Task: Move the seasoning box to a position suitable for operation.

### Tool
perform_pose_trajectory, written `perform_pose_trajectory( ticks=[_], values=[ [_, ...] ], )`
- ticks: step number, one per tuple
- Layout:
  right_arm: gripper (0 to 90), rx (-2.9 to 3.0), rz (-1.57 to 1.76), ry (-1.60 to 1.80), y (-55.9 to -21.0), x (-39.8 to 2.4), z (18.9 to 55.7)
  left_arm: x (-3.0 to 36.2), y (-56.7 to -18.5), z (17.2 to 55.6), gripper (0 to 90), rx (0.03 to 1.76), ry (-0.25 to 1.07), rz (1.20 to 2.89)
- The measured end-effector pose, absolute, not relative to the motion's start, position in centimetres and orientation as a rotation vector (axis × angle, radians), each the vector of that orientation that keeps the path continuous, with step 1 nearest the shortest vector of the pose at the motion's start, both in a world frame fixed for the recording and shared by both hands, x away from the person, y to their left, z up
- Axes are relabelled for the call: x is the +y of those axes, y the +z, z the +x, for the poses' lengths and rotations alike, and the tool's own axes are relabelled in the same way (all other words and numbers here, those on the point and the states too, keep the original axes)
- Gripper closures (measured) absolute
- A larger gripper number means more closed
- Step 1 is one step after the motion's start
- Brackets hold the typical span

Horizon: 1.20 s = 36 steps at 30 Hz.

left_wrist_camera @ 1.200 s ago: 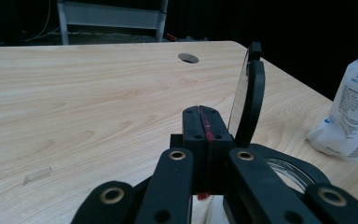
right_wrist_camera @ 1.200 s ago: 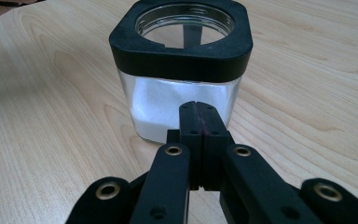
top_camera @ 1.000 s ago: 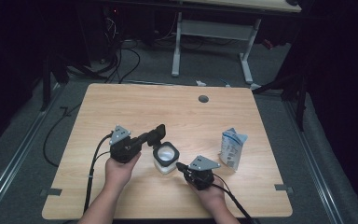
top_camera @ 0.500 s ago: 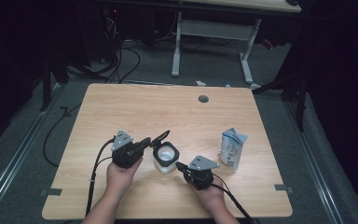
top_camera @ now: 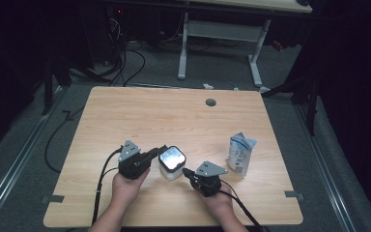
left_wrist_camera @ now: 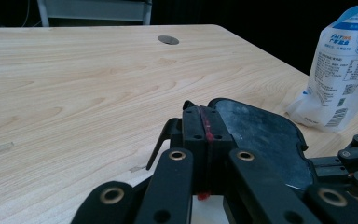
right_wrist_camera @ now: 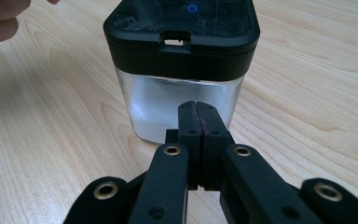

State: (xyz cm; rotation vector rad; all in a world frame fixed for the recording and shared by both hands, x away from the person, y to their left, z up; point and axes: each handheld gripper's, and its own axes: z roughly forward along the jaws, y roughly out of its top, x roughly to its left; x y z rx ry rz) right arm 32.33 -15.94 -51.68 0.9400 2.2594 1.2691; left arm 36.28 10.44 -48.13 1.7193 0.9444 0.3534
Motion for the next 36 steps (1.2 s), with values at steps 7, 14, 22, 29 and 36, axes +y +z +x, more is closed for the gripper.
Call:
perform_pose_trajectory(
  ticks=[7,14,22,29,36],
  values=[
    [89.6,2.255,0.946,1.271,-51.6,-16.2,32.3,10.8,-48.3,35.9,90.0,0.944,0.364,1.719],
    [89.5,2.254,0.950,1.266,-51.7,-16.3,32.2,11.2,-49.0,35.5,90.0,0.955,0.374,1.726],
    [89.5,2.247,0.972,1.254,-51.9,-16.9,32.4,11.8,-50.5,34.9,90.0,0.961,0.383,1.744],
    [89.4,2.238,0.991,1.247,-51.9,-17.3,32.5,12.7,-51.8,34.6,90.0,0.998,0.371,1.746],
    [89.4,2.234,0.995,1.232,-51.9,-17.9,32.4,12.3,-52.2,34.1,88.6,0.991,0.381,1.792]
  ],
)
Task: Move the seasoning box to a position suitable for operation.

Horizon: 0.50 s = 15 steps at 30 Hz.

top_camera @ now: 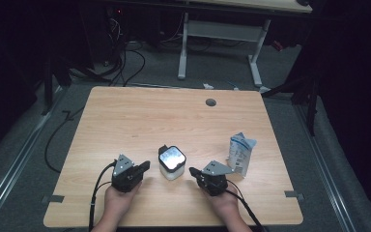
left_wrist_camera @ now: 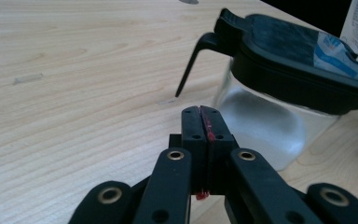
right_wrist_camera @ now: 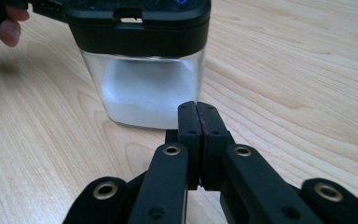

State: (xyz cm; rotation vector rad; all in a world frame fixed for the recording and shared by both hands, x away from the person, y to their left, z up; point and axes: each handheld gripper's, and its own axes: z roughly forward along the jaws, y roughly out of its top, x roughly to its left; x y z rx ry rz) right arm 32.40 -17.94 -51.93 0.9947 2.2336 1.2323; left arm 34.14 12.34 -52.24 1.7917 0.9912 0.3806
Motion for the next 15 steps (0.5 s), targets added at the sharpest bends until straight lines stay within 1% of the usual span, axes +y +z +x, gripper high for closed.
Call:
perform_pose_trajectory(
  ticks=[7,15],
  values=[
    [89.5,2.209,1.022,1.233,-51.7,-18.9,32.4,11.2,-52.2,33.6,86.2,0.946,0.398,1.844],
    [89.5,2.177,1.059,1.242,-51.3,-19.4,32.9,11.1,-52.4,33.5,78.4,0.944,0.372,1.848]
  ],
)
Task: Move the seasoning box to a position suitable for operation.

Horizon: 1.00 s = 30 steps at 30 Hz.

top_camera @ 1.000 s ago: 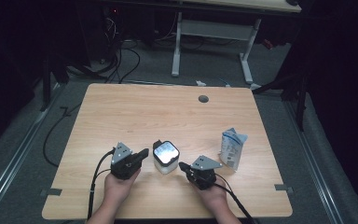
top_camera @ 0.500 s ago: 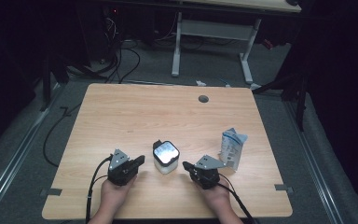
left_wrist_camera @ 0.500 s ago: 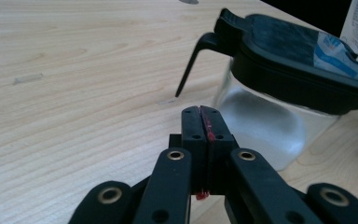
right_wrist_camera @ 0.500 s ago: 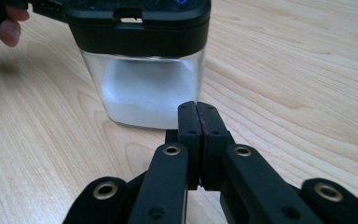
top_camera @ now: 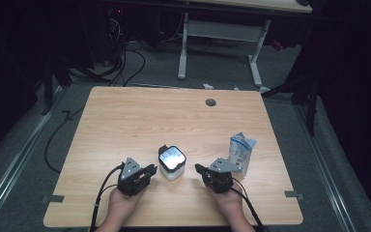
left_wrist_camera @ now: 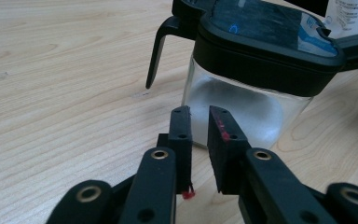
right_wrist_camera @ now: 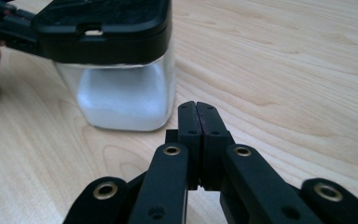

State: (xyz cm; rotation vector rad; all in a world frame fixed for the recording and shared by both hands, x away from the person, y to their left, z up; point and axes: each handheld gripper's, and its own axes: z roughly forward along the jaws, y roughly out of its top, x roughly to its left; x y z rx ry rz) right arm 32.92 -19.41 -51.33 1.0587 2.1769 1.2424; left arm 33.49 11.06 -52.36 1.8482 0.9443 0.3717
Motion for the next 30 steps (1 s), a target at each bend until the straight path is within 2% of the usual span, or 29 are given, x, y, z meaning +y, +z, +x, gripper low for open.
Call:
perform_pose_trajectory(
  ticks=[4,15,30],
  values=[
    [89.5,2.162,1.084,1.246,-51.2,-19.6,33.5,11.2,-52.3,33.7,72.6,0.939,0.360,1.849],
    [89.6,2.168,1.089,1.219,-50.9,-19.6,34.0,10.3,-52.1,33.3,67.9,0.921,0.355,1.862],
    [89.5,2.178,1.070,1.212,-50.8,-18.1,34.7,9.5,-52.0,34.0,82.1,0.930,0.360,1.849]
  ],
)
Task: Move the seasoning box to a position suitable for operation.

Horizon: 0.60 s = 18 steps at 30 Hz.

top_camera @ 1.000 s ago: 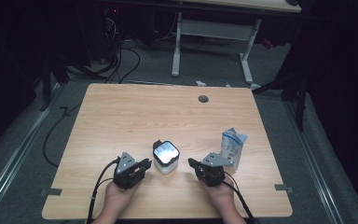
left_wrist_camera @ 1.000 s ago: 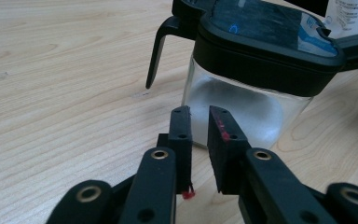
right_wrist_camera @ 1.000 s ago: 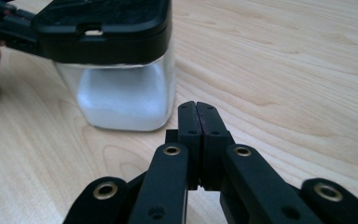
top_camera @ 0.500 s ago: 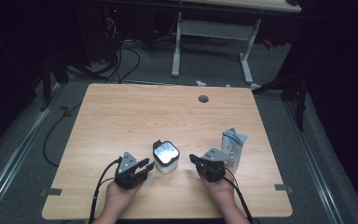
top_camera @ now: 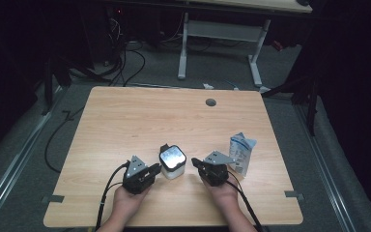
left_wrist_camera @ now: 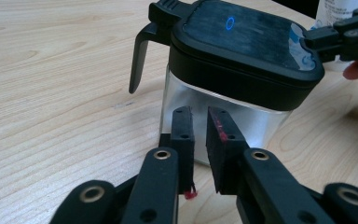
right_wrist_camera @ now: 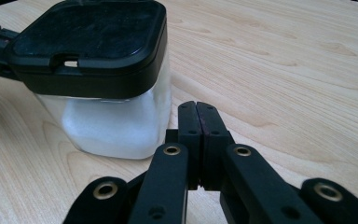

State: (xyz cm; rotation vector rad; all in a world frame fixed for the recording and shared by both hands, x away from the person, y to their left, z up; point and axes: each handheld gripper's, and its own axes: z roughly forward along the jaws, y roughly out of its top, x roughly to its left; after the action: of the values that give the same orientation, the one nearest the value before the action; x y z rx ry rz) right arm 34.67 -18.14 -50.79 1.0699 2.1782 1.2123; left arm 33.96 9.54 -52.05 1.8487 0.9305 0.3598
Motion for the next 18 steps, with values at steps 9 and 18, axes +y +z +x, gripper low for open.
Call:
perform_pose_trajectory(
  ticks=[9,18],
  values=[
    [89.5,2.179,1.068,1.206,-50.5,-18.3,33.5,9.4,-51.9,34.7,84.2,0.944,0.362,1.832],
    [89.5,2.177,1.109,1.173,-51.1,-19.2,33.1,9.7,-52.0,35.4,82.5,0.945,0.347,1.819]
  ],
)
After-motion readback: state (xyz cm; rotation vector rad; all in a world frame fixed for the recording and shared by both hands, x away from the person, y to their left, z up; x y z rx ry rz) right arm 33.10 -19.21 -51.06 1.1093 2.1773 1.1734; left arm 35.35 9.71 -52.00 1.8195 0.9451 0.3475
